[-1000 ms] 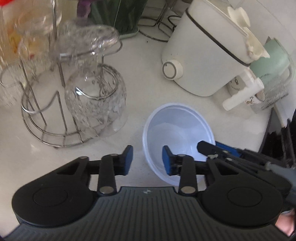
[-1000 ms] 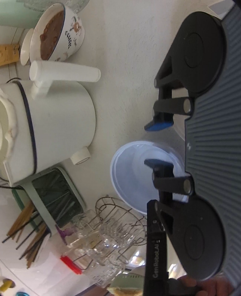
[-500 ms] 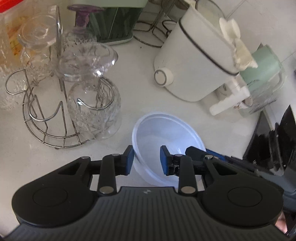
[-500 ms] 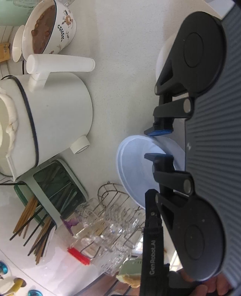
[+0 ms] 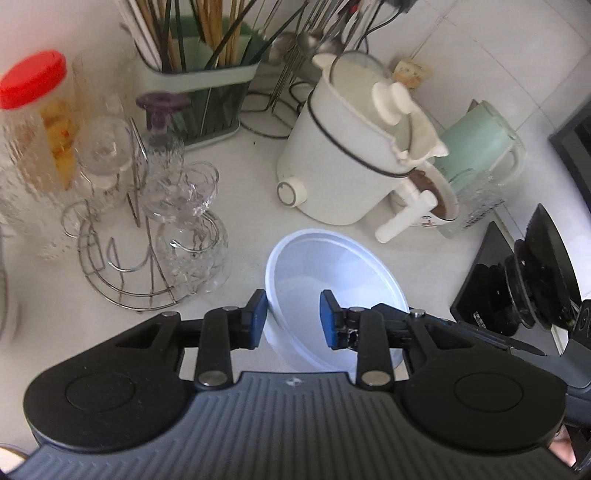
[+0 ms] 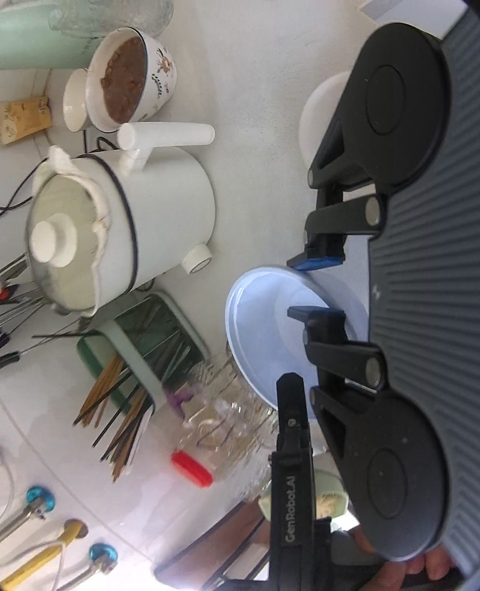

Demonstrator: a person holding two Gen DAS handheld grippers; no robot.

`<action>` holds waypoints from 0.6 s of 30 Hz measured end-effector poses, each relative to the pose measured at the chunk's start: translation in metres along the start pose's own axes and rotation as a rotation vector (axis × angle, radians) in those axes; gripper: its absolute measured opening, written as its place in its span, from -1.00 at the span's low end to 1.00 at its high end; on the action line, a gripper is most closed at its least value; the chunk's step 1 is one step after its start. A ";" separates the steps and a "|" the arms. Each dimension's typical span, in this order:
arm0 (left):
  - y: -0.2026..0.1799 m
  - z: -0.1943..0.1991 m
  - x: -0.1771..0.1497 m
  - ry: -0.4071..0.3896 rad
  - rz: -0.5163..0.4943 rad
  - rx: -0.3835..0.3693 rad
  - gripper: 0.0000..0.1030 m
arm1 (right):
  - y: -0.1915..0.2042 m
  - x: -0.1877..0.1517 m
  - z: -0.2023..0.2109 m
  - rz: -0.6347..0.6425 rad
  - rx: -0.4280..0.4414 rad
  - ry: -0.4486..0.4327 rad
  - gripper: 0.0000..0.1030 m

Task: Organize plates and bowls
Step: 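Lower the held bowl into the other translucent bowl with both grippers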

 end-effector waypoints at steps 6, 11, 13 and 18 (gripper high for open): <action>0.002 0.039 -0.010 -0.041 0.001 -0.018 -0.32 | 0.017 -0.010 0.026 -0.026 0.028 -0.031 -0.52; 0.007 0.065 -0.021 -0.059 0.003 -0.028 -0.32 | 0.031 -0.020 0.043 -0.035 0.038 -0.041 -0.52; 0.011 0.074 -0.027 -0.063 0.011 -0.027 -0.31 | 0.036 -0.024 0.048 -0.032 0.044 -0.043 -0.52; 0.022 0.090 -0.041 -0.073 0.032 -0.015 -0.31 | 0.050 -0.035 0.054 -0.028 0.064 -0.032 -0.52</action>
Point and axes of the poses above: each gripper's, at about its wrist camera, not at the fingertips, and z roughly against the way its jaws point, y to its left, x to its top, the point moved 4 cm from there along -z, roughly the way its jaws point, and after that the axes turned 4 degrees about -z, right-handed, at the moved point
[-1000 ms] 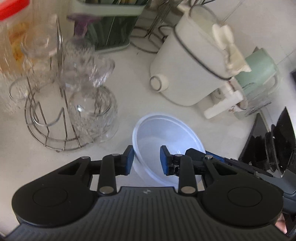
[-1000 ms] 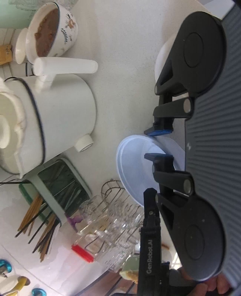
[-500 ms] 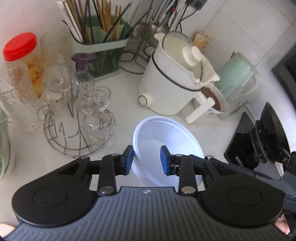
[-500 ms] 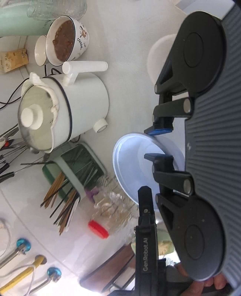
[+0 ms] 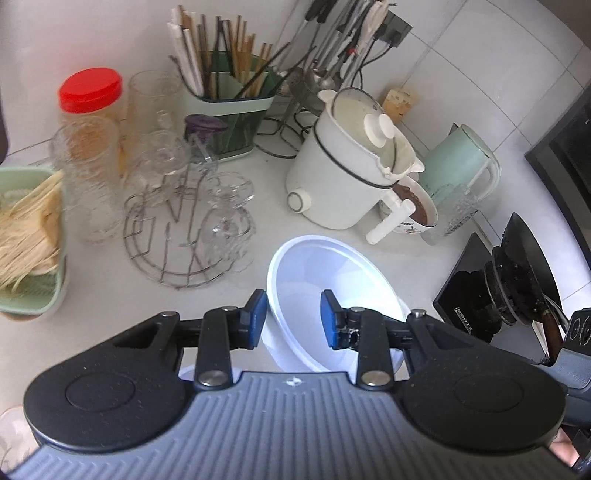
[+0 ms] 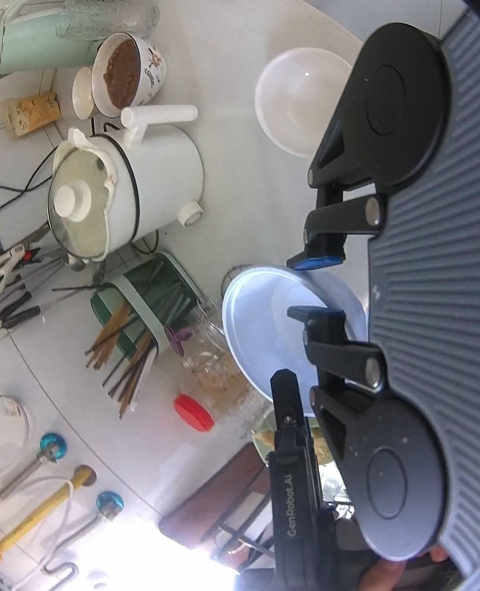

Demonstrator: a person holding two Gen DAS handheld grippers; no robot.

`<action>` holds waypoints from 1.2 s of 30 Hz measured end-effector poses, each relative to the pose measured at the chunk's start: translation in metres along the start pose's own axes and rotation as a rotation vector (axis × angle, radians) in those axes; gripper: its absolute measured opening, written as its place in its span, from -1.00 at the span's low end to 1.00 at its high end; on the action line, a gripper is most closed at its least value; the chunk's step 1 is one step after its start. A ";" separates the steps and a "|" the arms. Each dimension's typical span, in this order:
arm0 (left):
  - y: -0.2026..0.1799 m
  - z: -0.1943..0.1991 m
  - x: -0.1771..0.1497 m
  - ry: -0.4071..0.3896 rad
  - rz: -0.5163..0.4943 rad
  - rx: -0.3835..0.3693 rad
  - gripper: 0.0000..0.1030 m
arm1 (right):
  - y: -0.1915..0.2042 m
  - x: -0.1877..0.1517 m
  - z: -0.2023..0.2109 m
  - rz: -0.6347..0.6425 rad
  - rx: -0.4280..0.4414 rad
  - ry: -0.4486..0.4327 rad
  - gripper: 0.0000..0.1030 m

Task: Organize plates and bowls
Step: 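Lower the held bowl into the other translucent bowl with both grippers, then open both grippers and pull them back from the nested bowls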

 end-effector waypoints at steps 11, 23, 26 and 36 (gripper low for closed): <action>0.030 0.019 -0.030 0.024 0.057 0.040 -0.31 | 0.025 -0.025 -0.009 0.032 0.022 0.071 -0.52; 0.058 0.006 -0.064 0.090 0.096 0.065 -0.31 | 0.028 -0.059 -0.030 0.037 0.005 0.186 -0.52; 0.063 0.000 -0.075 0.110 0.098 0.082 -0.31 | 0.028 -0.068 -0.039 0.047 -0.013 0.218 -0.52; 0.084 -0.009 -0.096 0.148 0.157 0.116 -0.21 | 0.028 -0.087 -0.059 0.083 -0.024 0.276 -0.52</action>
Point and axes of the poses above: each gripper's, at about its wrist camera, not at the fingertips, and z roughly against the way its jaws point, y to its left, x to its top, the point moved 4 cm from there along -z, roughly the way its jaws point, and after that the axes turned 4 degrees about -z, right-handed, at the moved point
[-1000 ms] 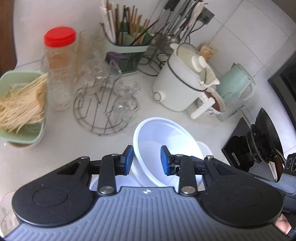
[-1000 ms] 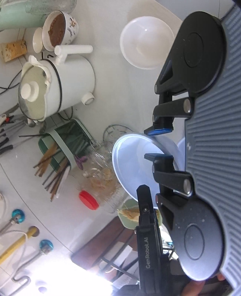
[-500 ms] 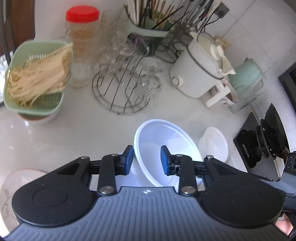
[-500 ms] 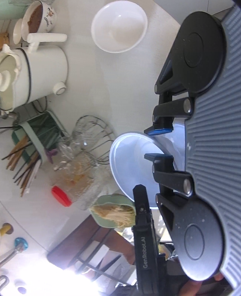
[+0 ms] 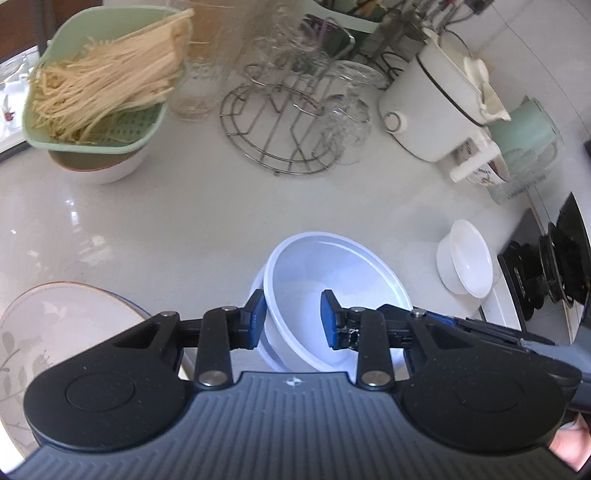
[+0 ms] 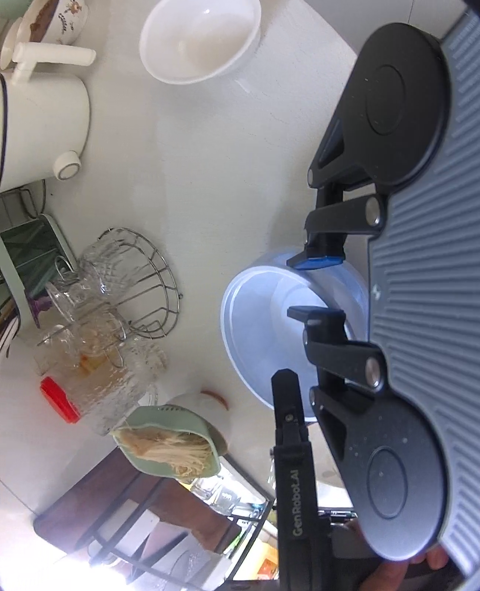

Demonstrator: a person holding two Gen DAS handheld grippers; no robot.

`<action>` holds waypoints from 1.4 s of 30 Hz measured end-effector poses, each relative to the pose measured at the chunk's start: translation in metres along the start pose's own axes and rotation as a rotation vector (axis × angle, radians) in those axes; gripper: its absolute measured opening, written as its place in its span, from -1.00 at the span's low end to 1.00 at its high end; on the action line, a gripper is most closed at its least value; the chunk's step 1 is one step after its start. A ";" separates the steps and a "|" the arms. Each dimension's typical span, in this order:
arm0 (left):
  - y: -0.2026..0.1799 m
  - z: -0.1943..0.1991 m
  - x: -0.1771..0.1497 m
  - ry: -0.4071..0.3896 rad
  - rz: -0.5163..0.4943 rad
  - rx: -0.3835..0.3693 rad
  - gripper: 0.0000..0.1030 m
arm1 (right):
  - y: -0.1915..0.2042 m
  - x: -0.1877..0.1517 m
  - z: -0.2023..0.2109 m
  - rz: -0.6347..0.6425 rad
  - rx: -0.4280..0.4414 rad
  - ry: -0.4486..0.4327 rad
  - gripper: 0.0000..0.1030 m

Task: Organize plates and bowls
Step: 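Open both grippers and pull them back from the nested bowls, then move both grippers to the rim of the white ceramic bowl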

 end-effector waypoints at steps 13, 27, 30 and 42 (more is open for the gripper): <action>-0.002 0.041 0.007 -0.077 -0.050 0.026 0.22 | 0.012 0.007 0.033 0.045 -0.083 -0.139 0.05; -0.026 0.108 0.003 -0.196 -0.149 0.019 0.22 | 0.039 0.000 0.092 0.071 -0.106 -0.291 0.05; -0.029 0.116 0.001 -0.205 -0.159 0.015 0.22 | 0.042 -0.004 0.100 0.076 -0.112 -0.313 0.05; -0.044 0.125 -0.003 -0.225 -0.227 -0.045 0.55 | 0.042 -0.011 0.114 0.061 -0.125 -0.367 0.22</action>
Point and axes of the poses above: each gripper's, at about its wrist camera, not at the fingertips, and z roughly against the way its jaws point, y to its left, x to its top, the point moved 4 cm from there along -z, roughly the way its jaws point, and after that the axes turned 4 degrees about -z, right-handed, at the moved point
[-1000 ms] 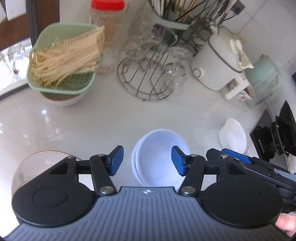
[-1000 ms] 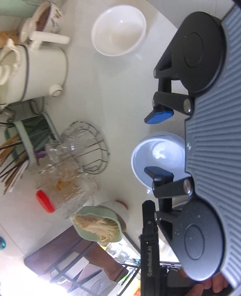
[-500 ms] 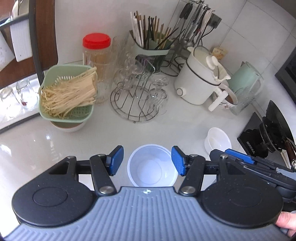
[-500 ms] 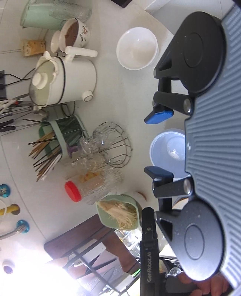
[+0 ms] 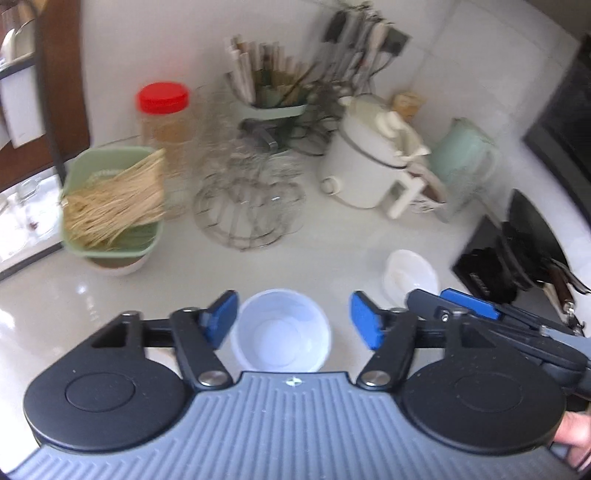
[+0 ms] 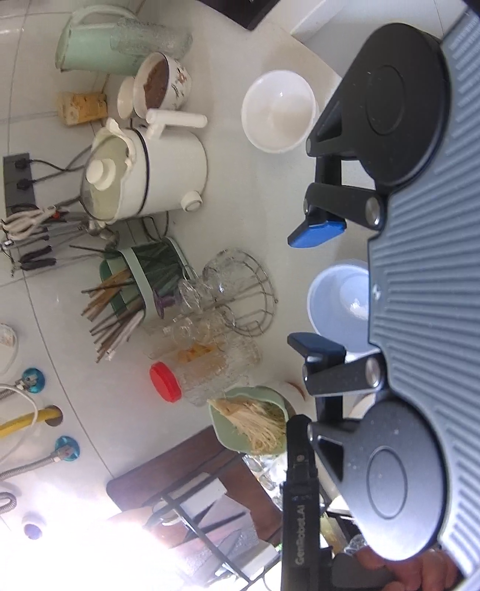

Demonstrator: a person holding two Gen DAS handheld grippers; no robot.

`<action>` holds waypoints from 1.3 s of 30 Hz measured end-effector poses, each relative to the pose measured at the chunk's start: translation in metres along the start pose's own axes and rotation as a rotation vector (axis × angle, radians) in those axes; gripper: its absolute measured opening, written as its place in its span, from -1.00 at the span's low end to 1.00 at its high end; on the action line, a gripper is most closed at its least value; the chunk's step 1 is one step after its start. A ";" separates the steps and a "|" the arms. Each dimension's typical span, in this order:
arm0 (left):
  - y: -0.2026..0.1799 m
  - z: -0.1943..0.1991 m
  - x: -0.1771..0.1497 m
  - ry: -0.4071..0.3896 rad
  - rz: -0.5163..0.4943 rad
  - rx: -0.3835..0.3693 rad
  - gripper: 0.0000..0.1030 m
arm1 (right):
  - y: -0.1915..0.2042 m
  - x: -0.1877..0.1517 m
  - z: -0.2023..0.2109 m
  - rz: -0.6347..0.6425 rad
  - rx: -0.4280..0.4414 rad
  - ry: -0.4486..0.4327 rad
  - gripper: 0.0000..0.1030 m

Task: Organize plates and bowls
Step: 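Move both grippers to the rim of the white ceramic bowl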

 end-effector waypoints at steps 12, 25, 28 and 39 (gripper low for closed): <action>-0.021 -0.022 0.015 0.016 -0.059 -0.013 0.66 | -0.031 0.007 0.016 -0.083 -0.103 -0.109 0.76; -0.060 -0.075 0.034 0.085 -0.162 -0.073 0.66 | -0.074 -0.001 0.009 -0.191 -0.196 -0.084 0.76; -0.069 -0.089 0.038 0.107 -0.192 -0.084 0.66 | -0.086 -0.003 0.006 -0.226 -0.211 -0.075 0.76; -0.096 -0.145 0.049 0.173 -0.238 -0.103 0.66 | -0.125 -0.006 -0.007 -0.294 -0.273 -0.047 0.76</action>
Point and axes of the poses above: each gripper's, at about its wrist camera, not at the fingertips, and z roughly against the way its jaws point, y to its left, x to its top, the point moved 4 cm from there along -z, roughly the way its jaws point, and after that the axes turned 4 degrees about -z, right-handed, at the moved point
